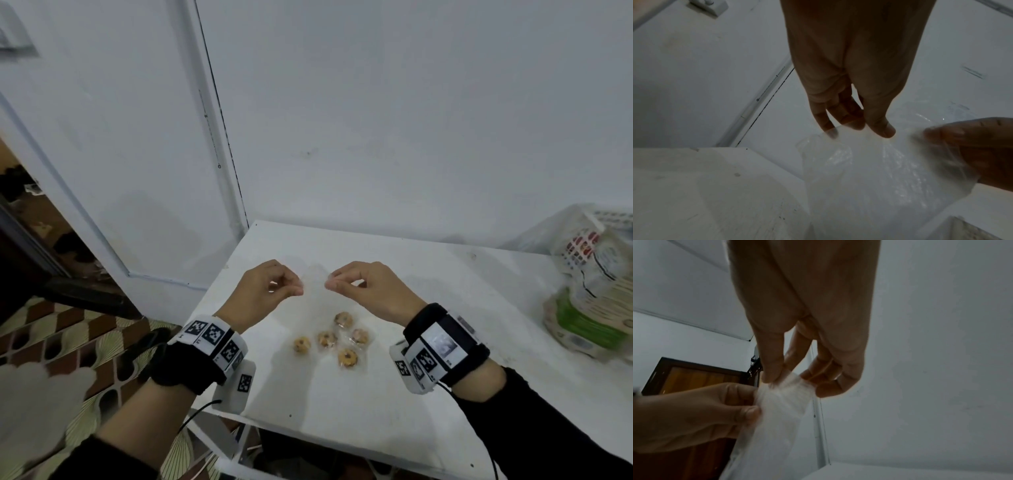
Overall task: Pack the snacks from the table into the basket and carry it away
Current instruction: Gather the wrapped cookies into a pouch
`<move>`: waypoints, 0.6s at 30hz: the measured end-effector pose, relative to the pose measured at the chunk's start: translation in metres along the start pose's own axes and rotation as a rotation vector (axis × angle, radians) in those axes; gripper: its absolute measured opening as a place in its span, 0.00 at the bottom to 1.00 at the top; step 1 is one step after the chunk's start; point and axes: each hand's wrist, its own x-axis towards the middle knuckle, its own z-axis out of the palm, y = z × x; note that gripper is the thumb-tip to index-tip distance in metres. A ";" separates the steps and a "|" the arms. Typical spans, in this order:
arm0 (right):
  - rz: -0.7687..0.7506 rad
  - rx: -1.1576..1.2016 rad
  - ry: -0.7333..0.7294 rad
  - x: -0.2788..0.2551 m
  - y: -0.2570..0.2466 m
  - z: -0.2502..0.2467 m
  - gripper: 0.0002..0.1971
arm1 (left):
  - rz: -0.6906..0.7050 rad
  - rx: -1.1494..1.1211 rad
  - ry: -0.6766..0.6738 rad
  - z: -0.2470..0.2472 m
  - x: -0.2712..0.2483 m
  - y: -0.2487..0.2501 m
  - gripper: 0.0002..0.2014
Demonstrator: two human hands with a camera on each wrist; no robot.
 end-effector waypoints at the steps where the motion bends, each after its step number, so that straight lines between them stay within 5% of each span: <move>1: 0.014 0.021 -0.009 -0.001 0.000 -0.001 0.13 | -0.004 0.000 -0.002 0.000 0.000 -0.001 0.15; 11: -0.037 -0.014 0.029 0.008 -0.002 -0.002 0.07 | -0.053 -0.070 -0.127 0.001 -0.002 0.008 0.12; 15: -0.092 -0.122 -0.110 0.009 -0.007 -0.003 0.23 | -0.129 -0.115 -0.239 -0.005 0.001 0.009 0.16; 18: -0.161 -0.205 -0.190 0.009 -0.013 -0.005 0.31 | -0.126 -0.245 -0.261 -0.011 0.006 0.006 0.32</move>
